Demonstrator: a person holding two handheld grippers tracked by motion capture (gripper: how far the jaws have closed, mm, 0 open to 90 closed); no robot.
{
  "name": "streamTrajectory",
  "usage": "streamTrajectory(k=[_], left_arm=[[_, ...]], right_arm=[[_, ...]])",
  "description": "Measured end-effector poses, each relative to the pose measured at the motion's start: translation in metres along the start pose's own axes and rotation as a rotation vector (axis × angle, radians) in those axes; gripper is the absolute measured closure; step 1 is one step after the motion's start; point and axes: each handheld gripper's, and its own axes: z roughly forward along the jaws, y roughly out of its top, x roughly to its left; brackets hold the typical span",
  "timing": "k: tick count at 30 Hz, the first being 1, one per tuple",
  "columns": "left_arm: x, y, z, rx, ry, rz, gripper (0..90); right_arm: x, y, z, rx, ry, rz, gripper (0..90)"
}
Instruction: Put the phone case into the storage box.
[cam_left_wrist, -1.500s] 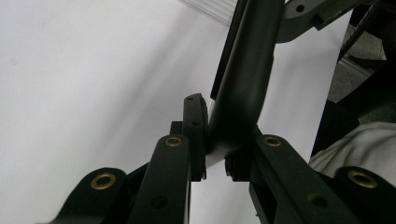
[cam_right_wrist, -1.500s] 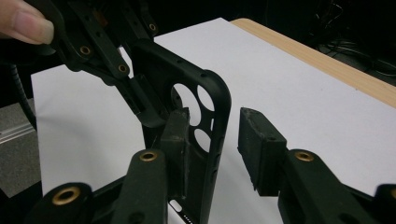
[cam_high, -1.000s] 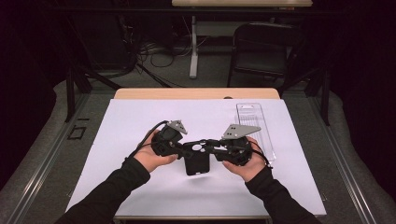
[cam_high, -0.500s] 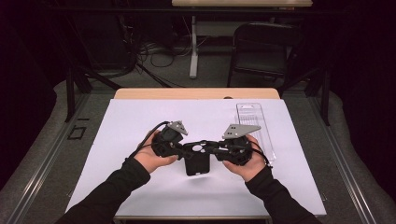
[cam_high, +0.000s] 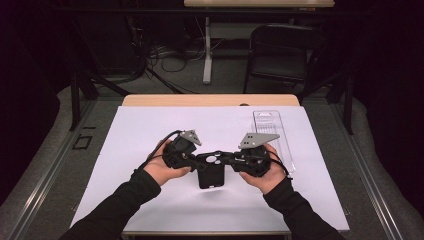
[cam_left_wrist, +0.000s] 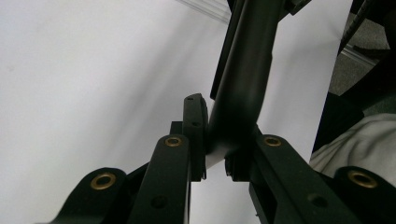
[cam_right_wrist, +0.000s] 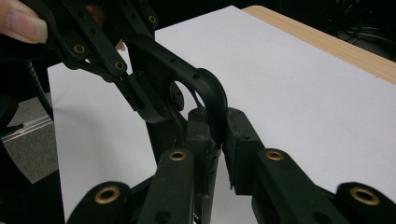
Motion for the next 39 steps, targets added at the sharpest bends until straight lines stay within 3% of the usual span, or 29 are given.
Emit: streamTrajectory(k=[39], left_arm=[[0.0006, 0.0010, 0.0011, -0.011, -0.010, -0.012, 80.8]], right_arm=[[0.0002, -0.0013, -0.0020, -0.026, -0.019, 0.001, 83.6]])
